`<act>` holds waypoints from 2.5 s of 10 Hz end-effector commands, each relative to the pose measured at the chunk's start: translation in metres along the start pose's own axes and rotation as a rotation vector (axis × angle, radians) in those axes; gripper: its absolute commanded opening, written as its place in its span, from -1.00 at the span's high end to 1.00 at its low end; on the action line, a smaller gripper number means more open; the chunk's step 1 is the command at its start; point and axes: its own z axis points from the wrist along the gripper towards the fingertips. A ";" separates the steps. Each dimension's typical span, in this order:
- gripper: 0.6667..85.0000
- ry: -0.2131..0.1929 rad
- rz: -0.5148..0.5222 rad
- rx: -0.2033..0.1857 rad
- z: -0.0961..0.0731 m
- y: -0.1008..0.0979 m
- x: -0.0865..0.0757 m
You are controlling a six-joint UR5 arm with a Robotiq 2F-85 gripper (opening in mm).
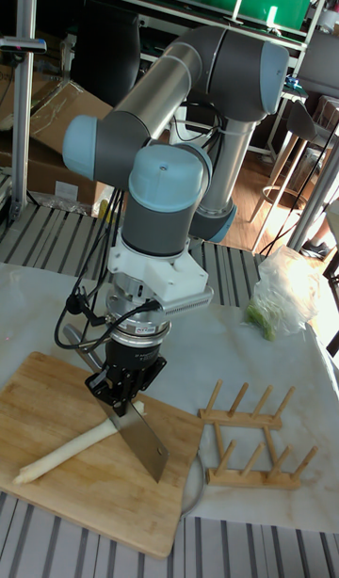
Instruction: Chop the scallions
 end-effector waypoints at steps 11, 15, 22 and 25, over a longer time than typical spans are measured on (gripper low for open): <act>0.98 0.020 -0.006 0.006 0.013 0.003 -0.005; 0.98 0.065 -0.023 0.019 -0.003 0.008 -0.004; 0.98 0.058 -0.057 0.022 0.010 0.004 -0.006; 0.98 0.107 -0.092 0.014 -0.008 0.000 0.007</act>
